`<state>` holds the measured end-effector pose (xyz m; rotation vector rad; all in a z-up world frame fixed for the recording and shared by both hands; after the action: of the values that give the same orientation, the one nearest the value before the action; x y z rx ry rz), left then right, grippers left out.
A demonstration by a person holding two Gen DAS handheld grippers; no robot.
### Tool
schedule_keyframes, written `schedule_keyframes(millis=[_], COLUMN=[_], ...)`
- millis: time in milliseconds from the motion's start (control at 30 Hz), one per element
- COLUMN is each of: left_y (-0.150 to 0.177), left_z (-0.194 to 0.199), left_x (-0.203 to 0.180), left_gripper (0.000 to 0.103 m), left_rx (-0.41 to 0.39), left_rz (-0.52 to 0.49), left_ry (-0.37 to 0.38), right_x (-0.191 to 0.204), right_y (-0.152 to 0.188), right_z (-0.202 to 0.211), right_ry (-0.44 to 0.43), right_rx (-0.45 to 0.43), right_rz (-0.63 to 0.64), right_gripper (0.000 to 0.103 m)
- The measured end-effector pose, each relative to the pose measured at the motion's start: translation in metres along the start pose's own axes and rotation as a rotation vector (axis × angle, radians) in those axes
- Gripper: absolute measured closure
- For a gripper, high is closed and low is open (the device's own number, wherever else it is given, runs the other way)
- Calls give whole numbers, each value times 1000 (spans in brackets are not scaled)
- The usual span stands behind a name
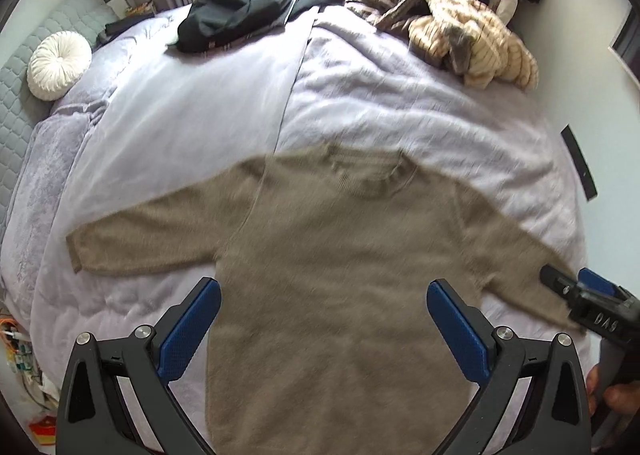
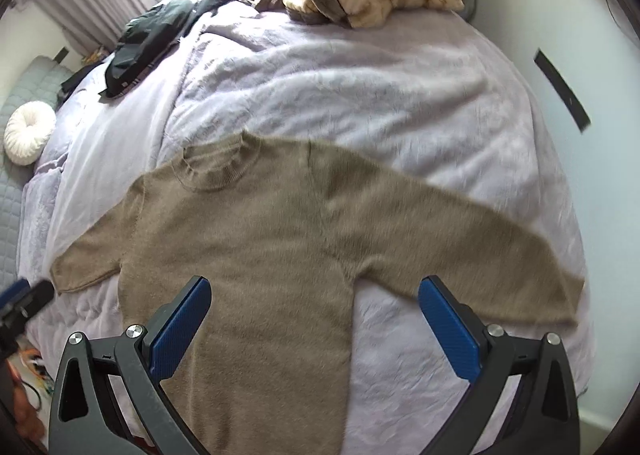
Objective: Fold small clothes
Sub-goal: 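Move the left tool toward the sleeve cuff of the brown sweater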
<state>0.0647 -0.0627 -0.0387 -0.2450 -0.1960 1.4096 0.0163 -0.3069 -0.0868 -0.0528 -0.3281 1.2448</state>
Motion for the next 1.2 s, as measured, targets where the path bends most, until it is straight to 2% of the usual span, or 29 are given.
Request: schedule_keyframes(millis=[167,233,433,600,800,1200], left_y=[-13,-11,2,14,19,20], left_z=[-12,-28,-80,-108,-120,-131], left_x=[5,15,59,94,119,128], left_gripper=[0,0,0,0,0,0], left_rx=[-8,10,79,134,144,152], left_rz=[-12,-17,-3,43,80,101], left_ry=[11,24,-3,8,19,61], right_x=[9,18,39,52,68,90], right_y=[-17,-19,-6,8,19,20], right_z=[0,-9,-35,-56,-71,-78], right_ry=[16,-8,-1,-1,25,45], right_rx=[-14,-20,22,66,106,115], right_rz=[21,13,-13,-53,-56,-33], right_gripper=[0,0,0,0,0,0])
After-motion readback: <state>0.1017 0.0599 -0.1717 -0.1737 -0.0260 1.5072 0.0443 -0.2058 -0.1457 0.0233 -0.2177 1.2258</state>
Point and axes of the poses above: each gripper's, at about its wrist camera, not at the fingertips, and z roughly against the way its jaws point, x to its left, y to its underside, the point moved 9 cm from there along -z, roughly the way its jaws point, and after that the axes turned 6 degrees about x, right-handed, at the moved point
